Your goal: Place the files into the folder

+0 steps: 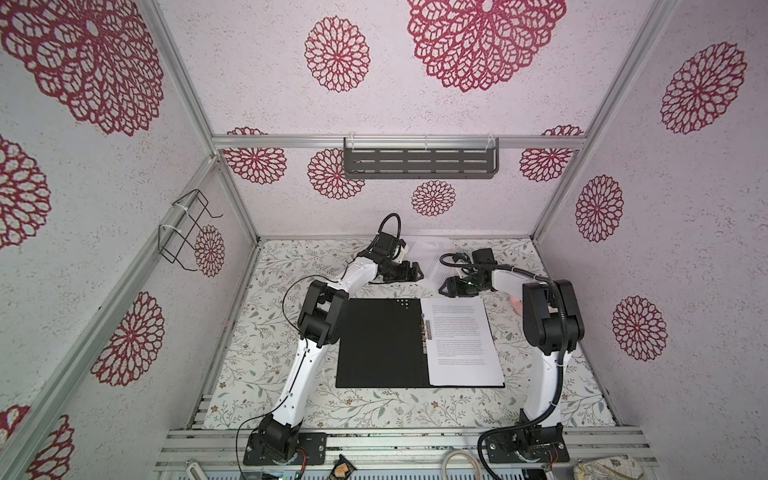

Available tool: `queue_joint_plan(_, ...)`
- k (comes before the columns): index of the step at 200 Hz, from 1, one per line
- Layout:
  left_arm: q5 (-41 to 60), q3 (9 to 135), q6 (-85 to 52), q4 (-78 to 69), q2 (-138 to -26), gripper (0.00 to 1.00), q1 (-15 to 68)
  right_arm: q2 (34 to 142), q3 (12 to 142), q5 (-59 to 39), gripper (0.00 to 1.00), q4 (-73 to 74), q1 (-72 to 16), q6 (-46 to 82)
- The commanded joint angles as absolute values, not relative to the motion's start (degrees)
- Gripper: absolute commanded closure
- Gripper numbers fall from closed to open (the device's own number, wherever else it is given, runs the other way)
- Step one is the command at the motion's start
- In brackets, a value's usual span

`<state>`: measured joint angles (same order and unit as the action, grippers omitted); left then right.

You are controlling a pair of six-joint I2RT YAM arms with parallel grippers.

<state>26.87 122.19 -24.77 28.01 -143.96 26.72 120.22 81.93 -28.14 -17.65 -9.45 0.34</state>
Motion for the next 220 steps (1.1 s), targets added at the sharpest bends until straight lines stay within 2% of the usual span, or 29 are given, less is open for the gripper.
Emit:
queue_joint_plan(1,25.14,122.49,-24.52,21.52,-140.37,0.07,26.81,118.72,80.39,-28.3,0.39,-22.41,-10.19,-1.4)
queue_joint_plan(38,25.79,128.75,-24.49,24.34,-145.74,0.07,26.8,118.48,80.2,-28.83,0.39,-22.45,-10.28,-1.49)
queue_joint_plan(145,26.9,132.9,-24.54,26.63,-153.48,0.07,26.37,117.25,79.18,-29.97,0.39,-22.66,-10.37,-2.52)
queue_joint_plan(182,25.5,129.13,-25.0,30.22,-152.24,0.08,25.77,117.14,79.47,-28.93,0.38,-22.77,-10.12,-2.53)
queue_joint_plan(220,23.12,118.75,-23.05,32.56,-145.98,0.08,25.81,120.09,83.23,-27.18,0.34,-22.4,-9.32,1.03)
